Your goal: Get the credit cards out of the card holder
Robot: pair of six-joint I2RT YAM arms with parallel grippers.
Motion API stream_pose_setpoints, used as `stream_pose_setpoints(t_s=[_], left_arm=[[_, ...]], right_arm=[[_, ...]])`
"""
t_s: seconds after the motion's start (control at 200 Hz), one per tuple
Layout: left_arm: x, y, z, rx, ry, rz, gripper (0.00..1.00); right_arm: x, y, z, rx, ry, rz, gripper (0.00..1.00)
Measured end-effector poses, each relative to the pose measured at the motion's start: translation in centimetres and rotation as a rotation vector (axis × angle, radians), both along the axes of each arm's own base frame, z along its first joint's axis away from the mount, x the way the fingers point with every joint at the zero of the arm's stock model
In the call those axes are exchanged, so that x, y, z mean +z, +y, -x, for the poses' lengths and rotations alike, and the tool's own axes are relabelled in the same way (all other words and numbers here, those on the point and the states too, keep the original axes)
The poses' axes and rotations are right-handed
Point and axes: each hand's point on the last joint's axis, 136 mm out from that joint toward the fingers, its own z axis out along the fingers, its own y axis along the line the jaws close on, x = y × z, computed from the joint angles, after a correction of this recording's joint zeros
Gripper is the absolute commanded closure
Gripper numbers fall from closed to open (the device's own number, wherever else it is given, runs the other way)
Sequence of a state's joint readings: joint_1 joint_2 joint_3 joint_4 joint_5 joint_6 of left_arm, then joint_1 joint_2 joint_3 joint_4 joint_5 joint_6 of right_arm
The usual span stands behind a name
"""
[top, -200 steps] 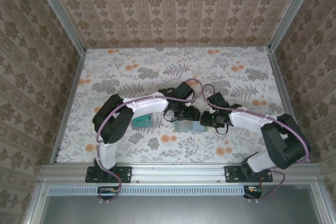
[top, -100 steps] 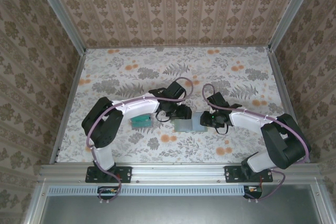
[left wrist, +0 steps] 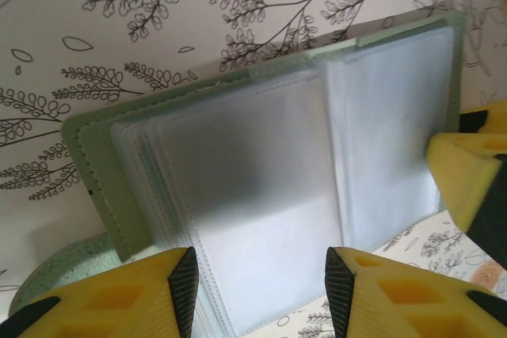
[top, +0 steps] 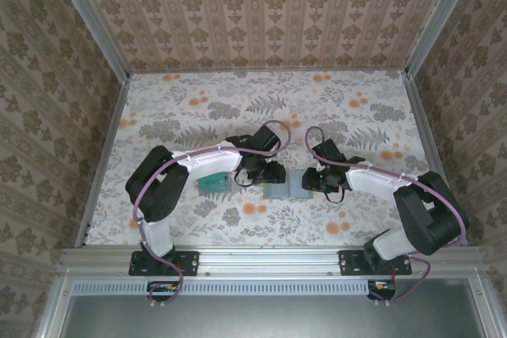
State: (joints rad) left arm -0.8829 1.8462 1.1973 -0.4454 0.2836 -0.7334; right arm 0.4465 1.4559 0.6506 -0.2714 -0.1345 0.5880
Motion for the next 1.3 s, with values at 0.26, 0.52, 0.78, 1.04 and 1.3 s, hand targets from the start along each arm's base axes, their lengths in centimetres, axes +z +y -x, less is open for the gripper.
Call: stream_pose_setpoints(t_s=[0.26, 0.52, 0.78, 1.04, 1.3], left_arm=[[-0.8, -0.2, 0.1, -0.005, 0.016, 0.002, 0.51], [-0.4, -1.3, 0.2, -0.023, 0.025, 0.058, 0.44], [-0.2, -2.4, 0.6, -0.049, 0.036, 0.104, 0.44], [0.9, -3.6, 0.8, -0.075, 0.037, 0.143, 0.44], [1.6, -5.3, 0.4, -0.101, 0.028, 0.184, 0.45]], right_arm=[[0.0, 0.0, 0.0, -0.001, 0.000, -0.001, 0.65], [0.0, 0.0, 0.0, -0.004, 0.001, -0.002, 0.65], [0.0, 0.0, 0.0, -0.011, 0.004, -0.004, 0.65], [0.3, 0.0, -0.1, -0.017, -0.003, -0.009, 0.64], [3.7, -1.9, -1.1, -0.104, -0.130, -0.035, 0.62]])
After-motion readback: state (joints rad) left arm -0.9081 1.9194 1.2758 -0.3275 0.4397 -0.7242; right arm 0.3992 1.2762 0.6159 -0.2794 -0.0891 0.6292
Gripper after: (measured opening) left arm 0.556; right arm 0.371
